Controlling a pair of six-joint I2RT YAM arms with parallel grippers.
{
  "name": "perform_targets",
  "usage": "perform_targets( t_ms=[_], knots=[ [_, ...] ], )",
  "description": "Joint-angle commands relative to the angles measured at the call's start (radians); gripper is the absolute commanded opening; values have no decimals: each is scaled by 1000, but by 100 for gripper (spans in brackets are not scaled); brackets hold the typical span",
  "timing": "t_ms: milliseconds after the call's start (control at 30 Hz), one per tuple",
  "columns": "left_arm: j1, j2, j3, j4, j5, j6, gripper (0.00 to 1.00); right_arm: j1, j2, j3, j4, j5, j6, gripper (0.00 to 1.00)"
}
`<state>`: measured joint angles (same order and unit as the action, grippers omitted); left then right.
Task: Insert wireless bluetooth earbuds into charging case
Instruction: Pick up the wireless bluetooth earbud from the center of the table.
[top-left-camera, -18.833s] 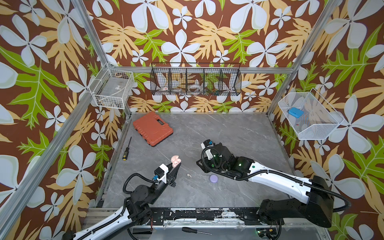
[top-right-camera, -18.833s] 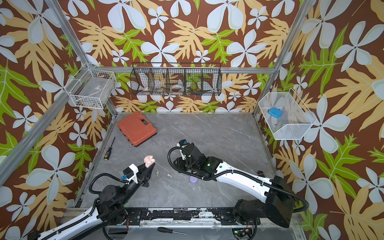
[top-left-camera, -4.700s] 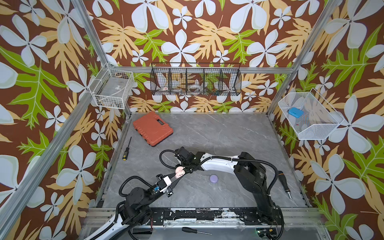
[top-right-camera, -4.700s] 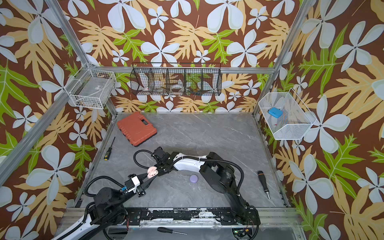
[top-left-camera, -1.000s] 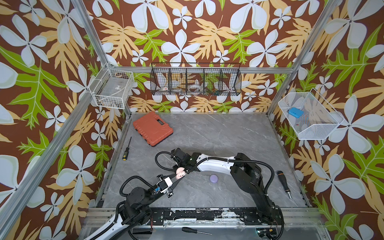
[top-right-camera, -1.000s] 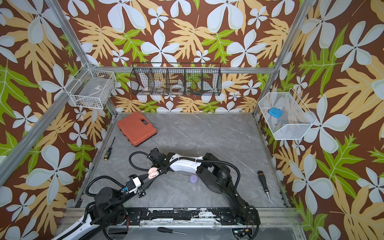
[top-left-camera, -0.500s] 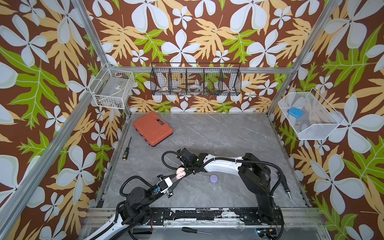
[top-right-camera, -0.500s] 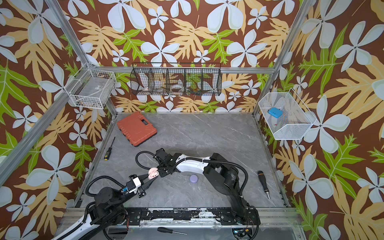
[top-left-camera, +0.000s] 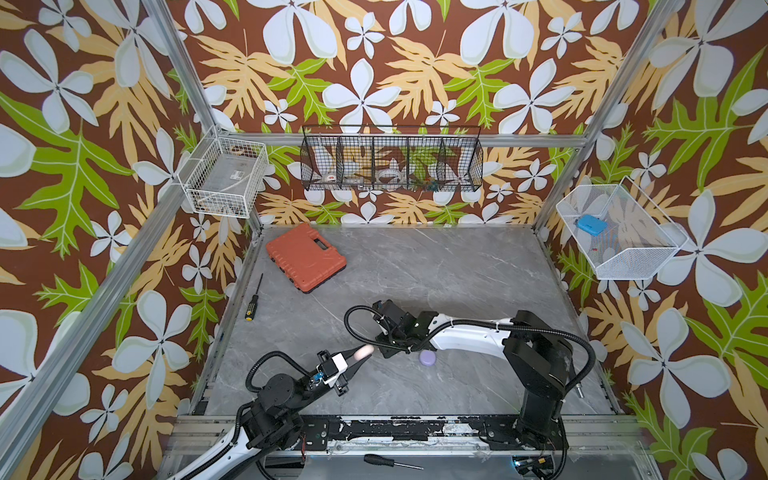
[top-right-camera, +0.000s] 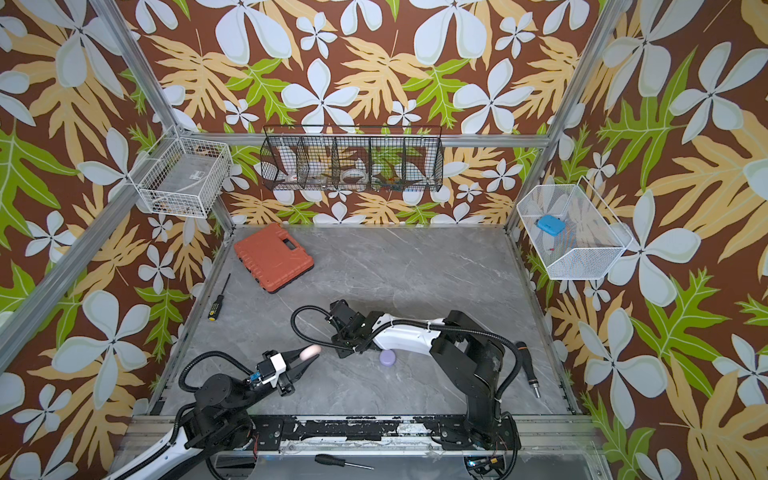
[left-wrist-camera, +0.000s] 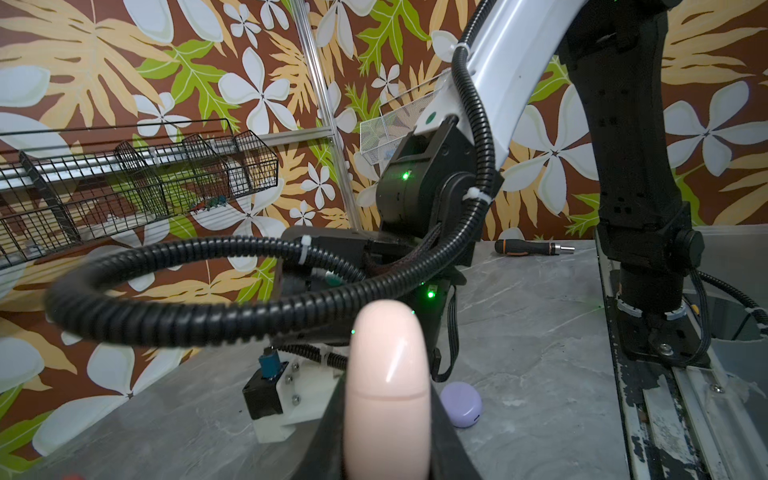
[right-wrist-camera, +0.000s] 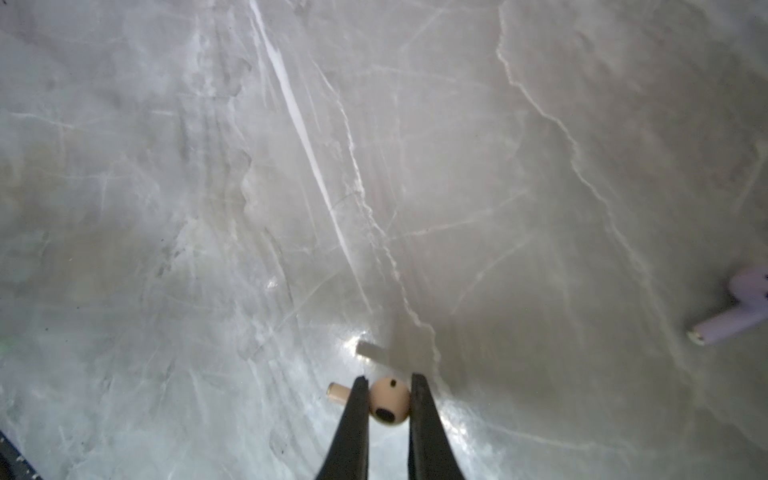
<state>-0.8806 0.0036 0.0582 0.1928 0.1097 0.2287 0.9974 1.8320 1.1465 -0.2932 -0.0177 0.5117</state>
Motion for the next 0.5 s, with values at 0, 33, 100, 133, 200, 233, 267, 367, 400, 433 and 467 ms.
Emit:
perform_targets(
  t_ms=[0,33,100,133,200,233,267,367,400,433,467],
  knots=[
    [2,-54,4,18,13,-44,0,-3,-42,-31,24,27,-7,13],
    [0,-42,5,20,18,-46,0,-3,-55,-40,25,31,-8,12],
    [0,-13,5,30,29,-54,0,-6,-83,-59,23,41,-10,13],
    [0,-2,5,35,33,-58,0,-7,-95,-65,21,42,-10,13],
    [0,14,5,39,39,-63,0,-9,-120,-81,22,48,-12,13],
    [0,17,5,38,43,-67,0,-11,-129,-88,22,48,-12,13],
    [-1,21,5,41,46,-70,0,-13,-140,-93,22,46,-12,13],
    [-1,31,5,42,50,-76,0,-18,-168,-101,13,54,-15,13],
    [-1,36,6,43,49,-79,0,-19,-179,-101,9,56,-19,13],
    [0,39,5,43,50,-81,0,-19,-189,-102,4,58,-21,12],
    [-1,43,5,45,51,-83,0,-19,-200,-100,1,59,-23,12]
  ],
)
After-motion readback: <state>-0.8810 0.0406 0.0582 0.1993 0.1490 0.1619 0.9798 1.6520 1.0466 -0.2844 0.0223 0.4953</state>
